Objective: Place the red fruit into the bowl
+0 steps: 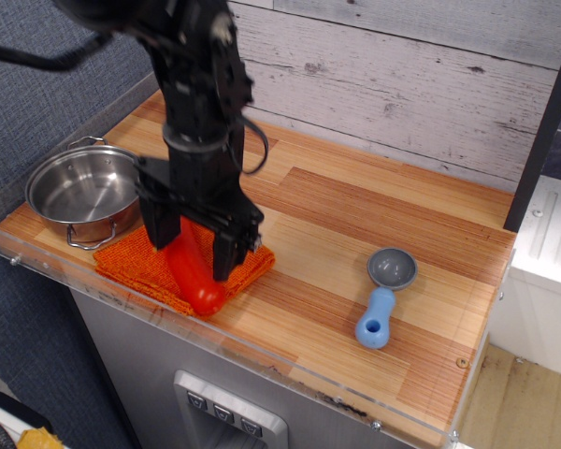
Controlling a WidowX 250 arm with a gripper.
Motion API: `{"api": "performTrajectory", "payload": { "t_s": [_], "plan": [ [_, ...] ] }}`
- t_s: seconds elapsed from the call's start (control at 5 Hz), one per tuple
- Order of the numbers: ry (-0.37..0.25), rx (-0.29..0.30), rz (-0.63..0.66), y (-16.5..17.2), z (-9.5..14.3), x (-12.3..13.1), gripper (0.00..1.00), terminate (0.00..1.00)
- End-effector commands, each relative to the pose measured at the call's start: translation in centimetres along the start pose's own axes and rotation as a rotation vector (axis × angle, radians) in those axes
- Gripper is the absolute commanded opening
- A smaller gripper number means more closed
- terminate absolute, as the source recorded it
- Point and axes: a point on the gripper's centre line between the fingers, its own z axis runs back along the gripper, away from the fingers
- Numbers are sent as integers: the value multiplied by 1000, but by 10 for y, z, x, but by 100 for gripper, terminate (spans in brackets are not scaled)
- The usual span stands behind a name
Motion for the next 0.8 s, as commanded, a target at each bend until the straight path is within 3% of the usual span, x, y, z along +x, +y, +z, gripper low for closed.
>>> {"api": "performTrajectory", "payload": {
  "t_s": [0.0,0.6],
  "plan": [
    [21,27,7,0,-5,8,100,0],
    [22,40,14,5,3,-2,100,0]
  ]
}}
